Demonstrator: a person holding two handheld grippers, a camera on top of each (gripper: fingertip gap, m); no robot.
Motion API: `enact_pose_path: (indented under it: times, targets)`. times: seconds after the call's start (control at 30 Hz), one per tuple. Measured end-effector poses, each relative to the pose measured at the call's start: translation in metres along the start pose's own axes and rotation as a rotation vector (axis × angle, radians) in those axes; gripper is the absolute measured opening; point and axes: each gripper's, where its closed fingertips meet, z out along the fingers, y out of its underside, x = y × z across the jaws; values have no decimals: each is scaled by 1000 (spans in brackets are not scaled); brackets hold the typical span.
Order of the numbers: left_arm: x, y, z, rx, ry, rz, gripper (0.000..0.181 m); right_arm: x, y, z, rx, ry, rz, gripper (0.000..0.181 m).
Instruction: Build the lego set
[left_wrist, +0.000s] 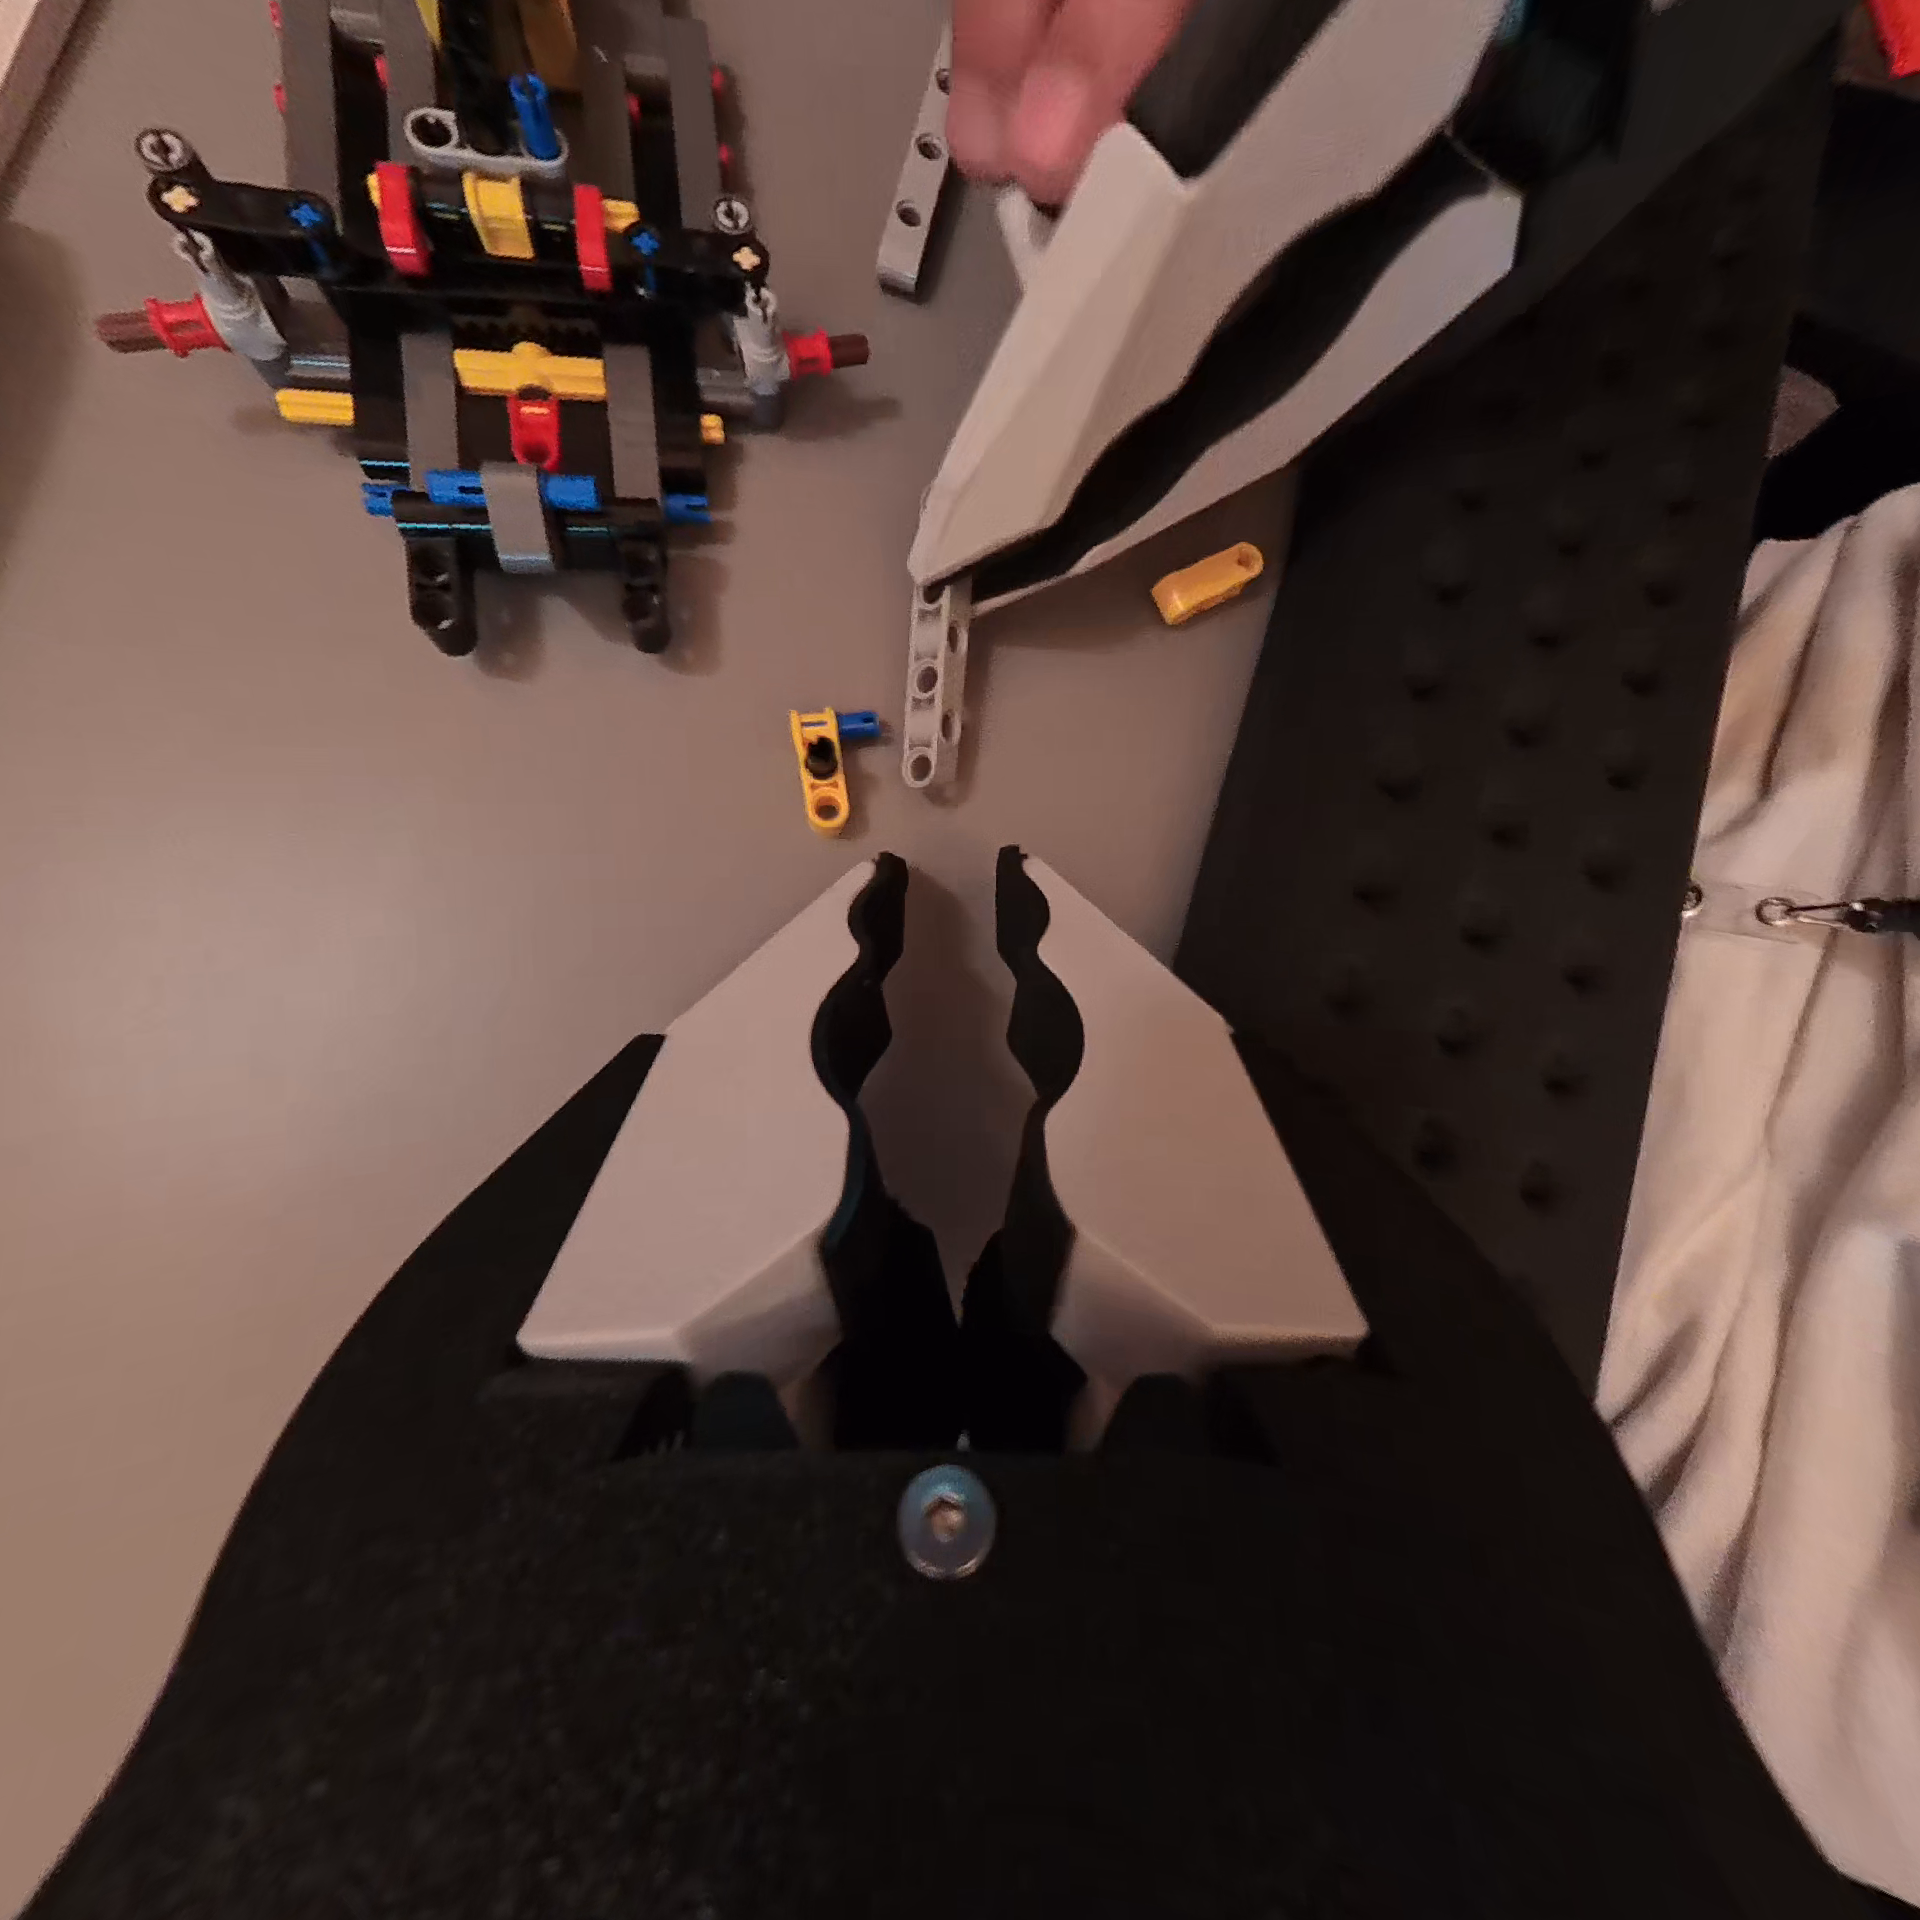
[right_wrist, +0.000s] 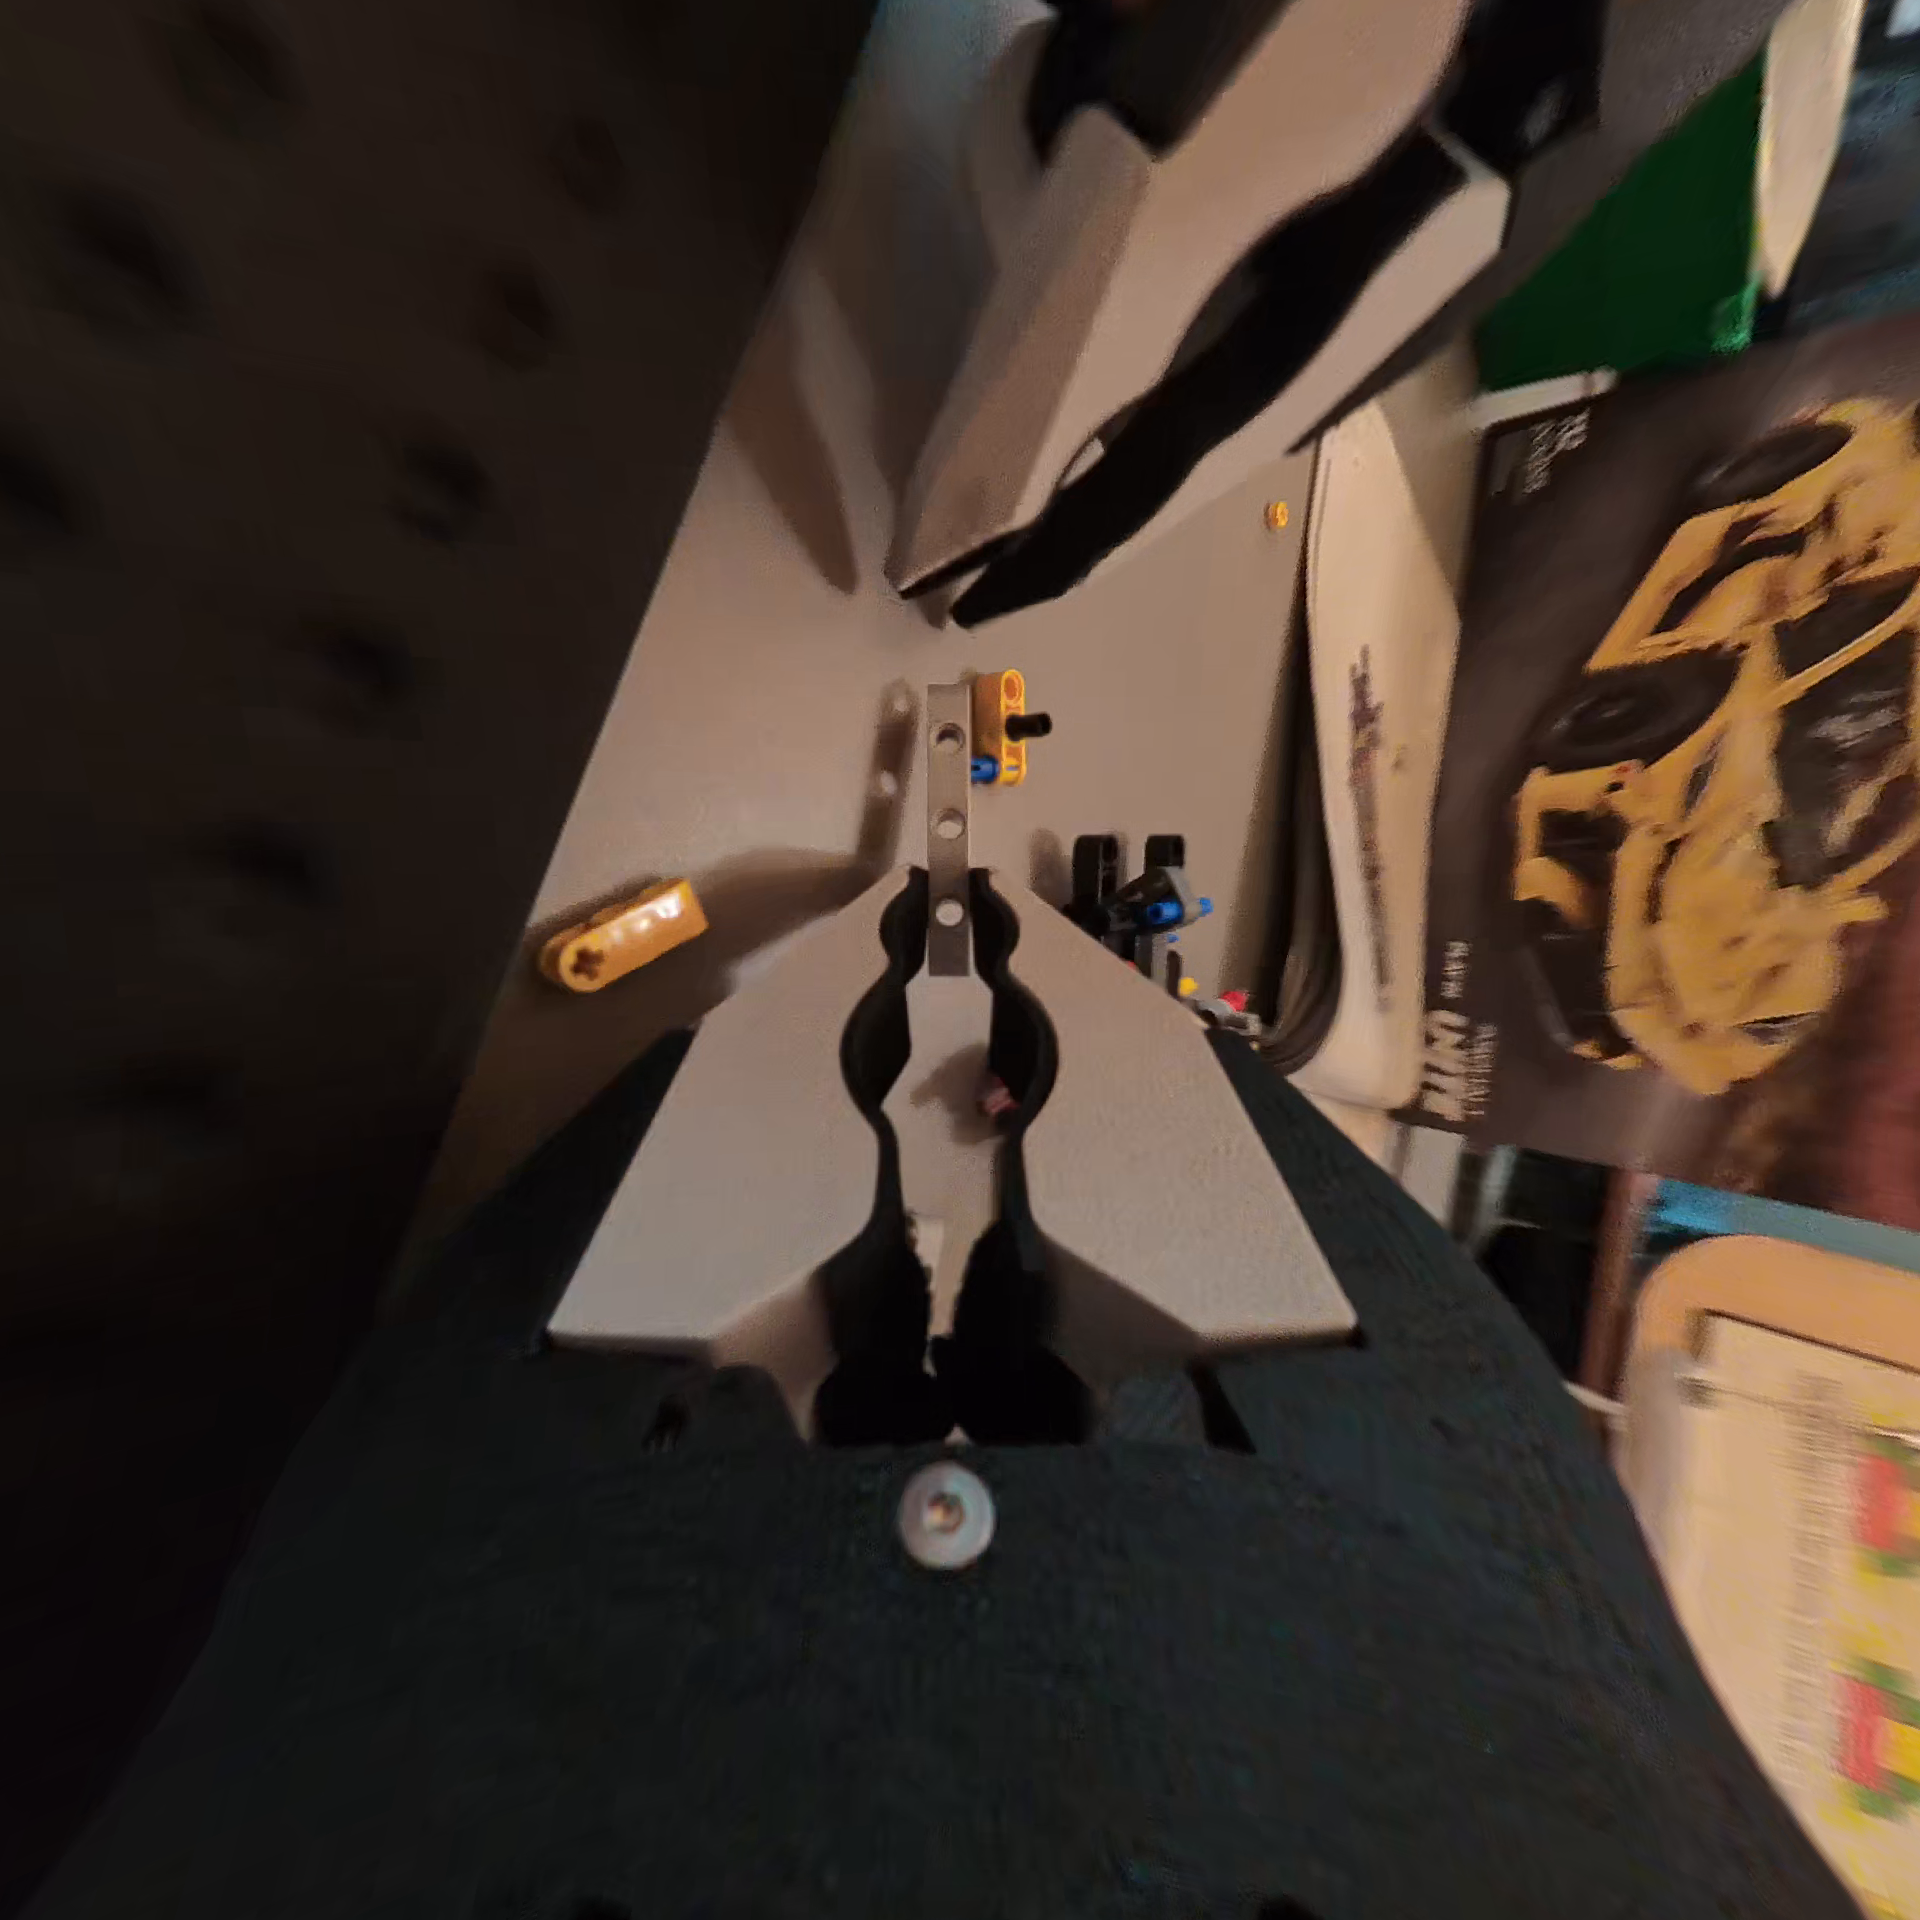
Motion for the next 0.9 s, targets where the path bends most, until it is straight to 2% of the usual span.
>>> enact_pose_path:
  times: [0.07, 0.23, 0.37, 0.43, 0.5, 0.57, 0.67, 0.77, 0.9]
  targets:
    - [0, -3, 3, 15, 7, -13, 16, -4, 0, 1, 10, 20, -64, 7]
    - [-2, -12, 9, 36, 4, -30, 11, -5, 0, 1, 18, 28, -79, 7]
    - [2, -13, 13, 7, -20, 35, 11, -5, 1, 1, 38, 17, -18, 7]
    - [-1, -13, 16, -3, -60, 74, 5, -4, 1, 1, 51, 14, 47, 10]
    - [-2, -13, 16, -8, -85, 106, 5, -8, -4, -2, 88, -35, 137, 14]
    - [-2, -13, 16, -16, -100, 143, 5, -14, -13, -9, 143, -167, 300, 24]
    - [-3, -12, 15, -24, -128, 229, 5, -10, -22, -16, 199, -325, 505, 26]
    - [-3, -11, 14, -33, -127, 298, 5, -3, -19, -9, 187, -373, 537, 24]
    - [-6, -13, 6, -4, -136, 275, 13, -13, -13, 5, 112, -498, 531, 26]
